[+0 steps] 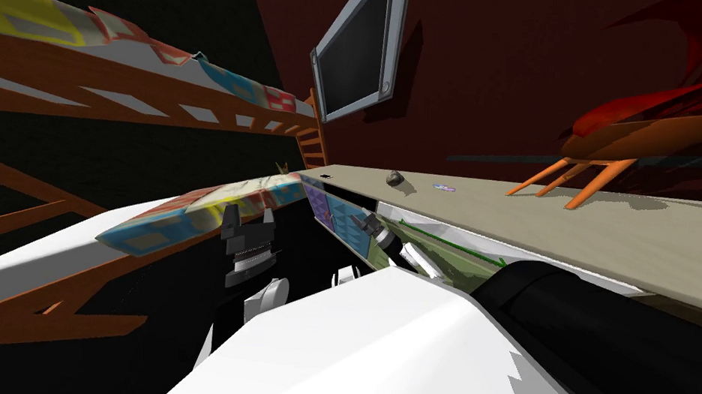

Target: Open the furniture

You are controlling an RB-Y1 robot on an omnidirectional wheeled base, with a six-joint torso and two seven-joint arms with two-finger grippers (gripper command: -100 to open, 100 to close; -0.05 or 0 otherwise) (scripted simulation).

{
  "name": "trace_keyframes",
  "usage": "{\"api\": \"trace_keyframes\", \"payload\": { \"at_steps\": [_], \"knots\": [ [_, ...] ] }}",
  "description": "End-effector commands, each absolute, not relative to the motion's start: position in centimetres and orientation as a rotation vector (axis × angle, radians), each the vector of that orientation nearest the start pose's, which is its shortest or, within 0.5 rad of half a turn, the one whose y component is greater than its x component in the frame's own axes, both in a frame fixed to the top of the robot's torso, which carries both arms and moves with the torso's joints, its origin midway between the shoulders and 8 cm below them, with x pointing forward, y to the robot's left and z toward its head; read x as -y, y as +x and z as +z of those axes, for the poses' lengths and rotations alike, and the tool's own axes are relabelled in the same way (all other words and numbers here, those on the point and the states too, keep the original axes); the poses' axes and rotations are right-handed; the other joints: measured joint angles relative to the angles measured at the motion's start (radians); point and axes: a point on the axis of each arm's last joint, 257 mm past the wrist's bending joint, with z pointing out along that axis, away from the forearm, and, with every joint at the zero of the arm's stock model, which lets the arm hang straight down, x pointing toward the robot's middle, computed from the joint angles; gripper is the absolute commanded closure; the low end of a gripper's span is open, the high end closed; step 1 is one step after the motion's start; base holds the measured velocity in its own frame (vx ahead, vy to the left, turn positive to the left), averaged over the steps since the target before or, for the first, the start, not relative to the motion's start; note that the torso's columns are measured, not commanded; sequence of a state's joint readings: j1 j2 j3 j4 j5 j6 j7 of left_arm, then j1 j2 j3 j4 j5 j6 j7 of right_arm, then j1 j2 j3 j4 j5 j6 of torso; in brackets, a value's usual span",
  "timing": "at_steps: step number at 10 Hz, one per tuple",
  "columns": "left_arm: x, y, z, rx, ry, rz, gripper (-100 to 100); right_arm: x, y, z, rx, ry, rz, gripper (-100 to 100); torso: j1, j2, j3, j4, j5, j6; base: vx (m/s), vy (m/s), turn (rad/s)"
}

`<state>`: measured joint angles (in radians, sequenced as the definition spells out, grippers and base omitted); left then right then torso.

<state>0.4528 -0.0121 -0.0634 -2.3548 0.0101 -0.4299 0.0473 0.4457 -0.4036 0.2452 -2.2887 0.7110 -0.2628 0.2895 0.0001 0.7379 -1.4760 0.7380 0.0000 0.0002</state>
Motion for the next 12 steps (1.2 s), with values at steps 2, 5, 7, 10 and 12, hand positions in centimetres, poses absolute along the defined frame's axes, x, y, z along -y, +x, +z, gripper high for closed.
{"api": "trace_keyframes", "payload": {
  "at_steps": [2,5,7,10,12],
  "knots": [
    [-25.5,34.5,5.9,-0.552,-0.658,-1.445,0,11.6,36.8,-8.1,-1.288,-0.332,0.507,-100,-0.001,0.0,0.0,0.0,0.0,0.0,0.11,0.004,-0.071],
    [-25.5,34.5,6.0,-0.552,-0.658,-1.445,0,11.2,36.8,-8.9,-1.29,-0.419,0.41,-100,0.001,0.003,0.002,0.001,0.0,0.0,0.021,0.024,-0.06],
    [-25.5,34.5,6.0,-0.552,-0.658,-1.445,0,11.0,36.7,-9.5,-1.286,-0.5,0.322,-100,0.001,0.0,0.0,0.0,0.0,0.0,0.032,0.035,-0.108],
    [-25.5,34.5,6.0,-0.552,-0.658,-1.445,0,10.7,36.7,-10.1,-1.275,-0.58,0.236,-100,0.0,0.0,0.0,0.0,0.0,0.0,0.021,0.024,-0.073],
    [-25.5,34.5,6.0,-0.552,-0.658,-1.445,0,10.7,36.7,-10.1,-1.275,-0.58,0.236,-100,-0.002,0.002,0.001,0.0,-0.001,0.0,-0.004,-0.005,0.015]
  ]
}}
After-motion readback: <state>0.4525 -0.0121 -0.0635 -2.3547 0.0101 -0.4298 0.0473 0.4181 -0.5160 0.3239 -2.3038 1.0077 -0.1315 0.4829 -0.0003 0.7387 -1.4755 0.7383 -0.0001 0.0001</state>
